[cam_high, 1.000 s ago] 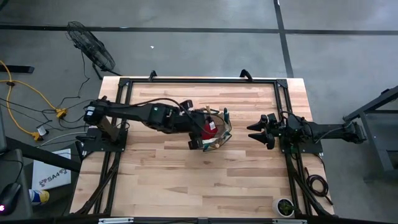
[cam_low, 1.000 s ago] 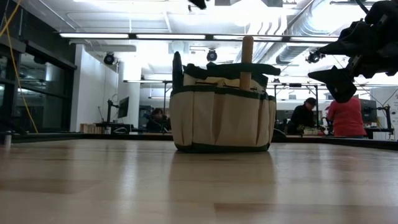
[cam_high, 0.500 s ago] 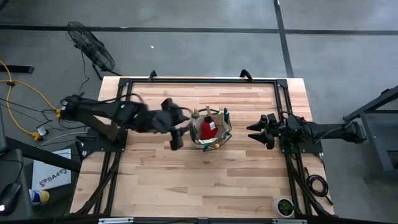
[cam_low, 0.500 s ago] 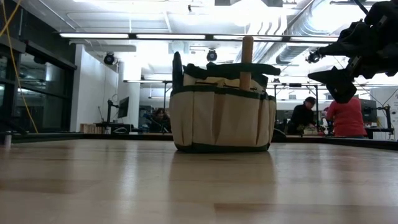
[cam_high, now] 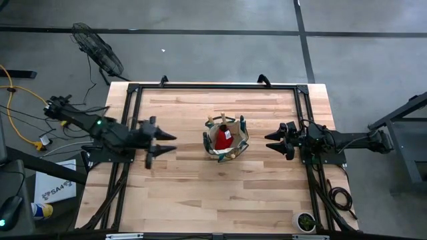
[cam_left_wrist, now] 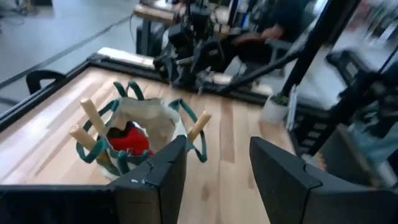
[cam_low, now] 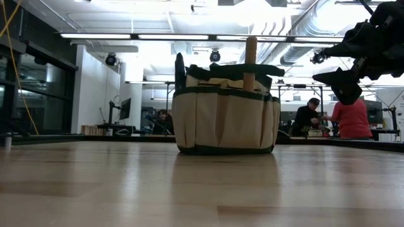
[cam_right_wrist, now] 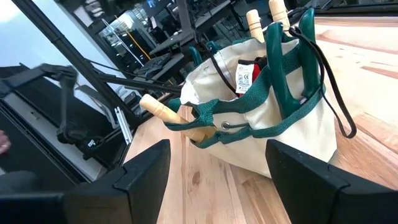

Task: Pick & Place Garden tools in Gardening bag
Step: Return to Home Position

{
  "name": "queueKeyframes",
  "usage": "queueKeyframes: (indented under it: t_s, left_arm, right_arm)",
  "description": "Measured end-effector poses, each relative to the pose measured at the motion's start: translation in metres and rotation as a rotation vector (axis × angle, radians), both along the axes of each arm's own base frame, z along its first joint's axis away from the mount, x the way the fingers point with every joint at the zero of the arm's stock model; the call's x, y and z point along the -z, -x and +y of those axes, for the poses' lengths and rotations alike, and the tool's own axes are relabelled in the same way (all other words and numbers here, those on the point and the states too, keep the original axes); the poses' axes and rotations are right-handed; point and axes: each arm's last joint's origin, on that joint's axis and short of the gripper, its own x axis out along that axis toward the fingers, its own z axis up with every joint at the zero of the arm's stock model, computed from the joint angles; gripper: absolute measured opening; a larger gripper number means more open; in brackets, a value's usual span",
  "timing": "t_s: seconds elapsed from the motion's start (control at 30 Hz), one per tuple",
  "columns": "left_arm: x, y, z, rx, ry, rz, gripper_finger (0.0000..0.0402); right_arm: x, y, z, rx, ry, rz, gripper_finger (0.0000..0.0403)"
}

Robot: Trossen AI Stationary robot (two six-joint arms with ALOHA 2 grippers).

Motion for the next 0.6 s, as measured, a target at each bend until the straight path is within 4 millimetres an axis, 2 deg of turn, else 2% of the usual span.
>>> queueKeyframes:
  t_s: [0.13, 0.37, 0.53, 0.6]
  left_arm:
    - [0.028, 0.032, 0.015, 0.013, 0.047, -0.061, 0.017]
    - [0.072, 0.075, 0.035, 0.044, 0.108, -0.191, 0.017]
    - [0.098, 0.094, 0.044, 0.048, 0.127, -0.273, 0.017]
    - [0.104, 0.093, 0.043, 0.042, 0.119, -0.259, 0.017]
  right_arm:
    - [0.0, 0.0, 0.0, 0.0, 0.0, 0.0, 0.0256]
    - [0.0, 0.0, 0.0, 0.0, 0.0, 0.0, 0.0256]
    - [0.0, 0.0, 0.0, 0.0, 0.0, -0.001, 0.0256]
    - [0.0, 0.0, 0.0, 0.0, 0.0, -0.002, 0.0256]
